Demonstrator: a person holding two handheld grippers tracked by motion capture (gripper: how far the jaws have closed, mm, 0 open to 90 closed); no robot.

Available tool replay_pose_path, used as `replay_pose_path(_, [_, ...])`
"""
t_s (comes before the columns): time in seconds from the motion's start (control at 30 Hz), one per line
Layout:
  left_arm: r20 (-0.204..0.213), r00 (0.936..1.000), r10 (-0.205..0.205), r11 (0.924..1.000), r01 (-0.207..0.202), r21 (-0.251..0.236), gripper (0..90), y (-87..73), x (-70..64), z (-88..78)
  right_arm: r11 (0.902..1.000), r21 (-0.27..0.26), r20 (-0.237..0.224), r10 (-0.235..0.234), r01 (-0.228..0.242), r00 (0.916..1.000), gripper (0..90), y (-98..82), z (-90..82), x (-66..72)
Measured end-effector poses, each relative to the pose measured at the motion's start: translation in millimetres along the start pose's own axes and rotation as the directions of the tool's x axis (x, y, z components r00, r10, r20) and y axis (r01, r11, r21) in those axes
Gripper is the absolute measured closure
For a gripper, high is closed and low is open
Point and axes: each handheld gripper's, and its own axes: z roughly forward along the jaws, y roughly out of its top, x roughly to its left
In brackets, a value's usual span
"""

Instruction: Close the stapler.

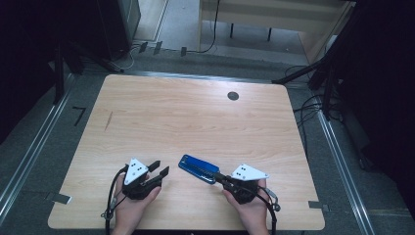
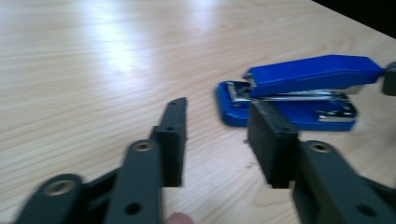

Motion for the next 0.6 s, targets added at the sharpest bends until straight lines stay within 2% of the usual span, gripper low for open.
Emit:
replay_pose_path(0.13, [-0.035,0.9994,-0.003,1.0,0.002,-0.004,45.2,-9.2,6.4,-13.3,0.9998,0.015,0.025,-0.014,0.014,0.9996,90.0,-3.0,4.1,6.1])
replay_pose_path(0.2, [-0.033,0.9994,-0.004,1.0,0.004,-0.002,40.3,-9.9,12.0,-20.0,0.9999,0.012,0.034,-0.01,0.009,0.9994,90.0,-3.7,4.8,7.7])
replay_pose_path(0.3, [-0.054,0.9984,-0.014,0.9999,0.014,-0.007,29.9,-10.0,20.0,-29.0,1.0,-0.004,0.059,0.005,-0.004,0.9982,90.0,-4.9,4.0,10.3])
replay_pose_path(0.37, [-0.066,0.9971,-0.038,0.9993,0.038,0.0,22.5,-11.1,28.6,-34.6,0.9998,-0.006,0.072,0.022,-0.021,0.9971,90.0,-7.7,5.0,12.7])
replay_pose_path(0.43, [-0.083,0.9952,-0.052,0.9986,0.053,0.01,16.1,-13.4,38.8,-39.6,0.9992,0.012,0.067,0.037,-0.038,0.9971,90.0,-10.7,8.0,13.8])
replay_pose_path(0.6, [-0.111,0.9906,-0.08,0.9964,0.083,0.019,10.2,-19.3,67.5,-52.9,0.996,0.044,0.048,0.076,-0.078,0.996,90.0,-18.5,13.5,16.6])
